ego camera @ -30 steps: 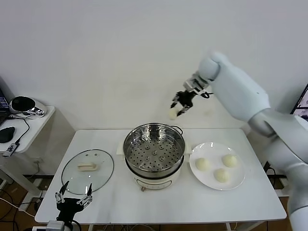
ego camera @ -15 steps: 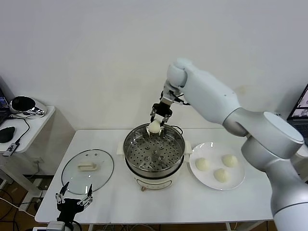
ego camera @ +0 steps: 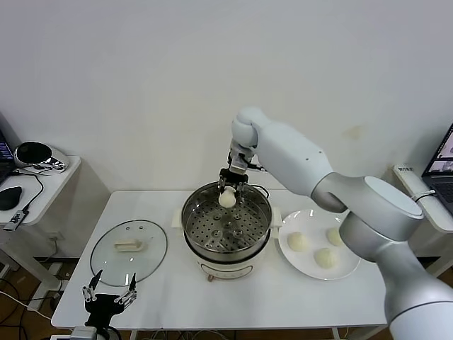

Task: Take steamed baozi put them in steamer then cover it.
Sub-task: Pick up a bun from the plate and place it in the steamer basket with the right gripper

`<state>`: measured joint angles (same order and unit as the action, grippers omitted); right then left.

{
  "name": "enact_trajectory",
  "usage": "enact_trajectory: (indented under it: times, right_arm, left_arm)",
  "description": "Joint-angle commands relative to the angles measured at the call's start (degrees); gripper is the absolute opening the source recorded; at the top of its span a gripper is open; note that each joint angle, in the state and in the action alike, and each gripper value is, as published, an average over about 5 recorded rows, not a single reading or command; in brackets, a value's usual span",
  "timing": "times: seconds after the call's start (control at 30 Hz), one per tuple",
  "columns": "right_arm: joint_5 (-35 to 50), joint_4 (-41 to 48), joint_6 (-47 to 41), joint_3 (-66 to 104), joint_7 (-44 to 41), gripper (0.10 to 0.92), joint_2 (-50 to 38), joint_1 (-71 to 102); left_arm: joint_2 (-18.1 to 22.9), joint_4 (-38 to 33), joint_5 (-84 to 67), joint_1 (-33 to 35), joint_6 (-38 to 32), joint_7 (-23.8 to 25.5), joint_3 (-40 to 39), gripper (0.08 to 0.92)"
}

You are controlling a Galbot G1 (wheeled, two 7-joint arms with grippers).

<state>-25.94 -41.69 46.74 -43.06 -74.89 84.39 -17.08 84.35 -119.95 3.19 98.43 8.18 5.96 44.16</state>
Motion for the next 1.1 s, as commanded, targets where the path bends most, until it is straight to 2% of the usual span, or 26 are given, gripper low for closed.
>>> enact_trajectory:
  times: [0.03,0.73,0.83,1.1]
  right_arm:
    - [-4.4,0.3,0.9,-0.3,2.3,0.503,0.5,0.9]
    - [-5.2,2.2,0.8,0.3,4.1,0.513,1.3,3.4]
    - [-5.1,2.2,0.8,0.4,4.5,0.567,1.3,3.4]
    - [-3.0,0.9,0.7,2.0,1.6,0.779,0.8,2.4]
  left_arm:
    - [0.0,0.1,0.0,0.0,0.0,0.0,0.0,0.823]
    - [0.3,0.6,0.0,-0.3,-0.1,-0.1,-0.4,0.823]
    - [0.2,0.6,0.0,-0.3,-0.1,-0.1,-0.3,0.823]
    - [0.2,0.6,-0.1,-0.3,-0.1,0.0,-0.3,0.823]
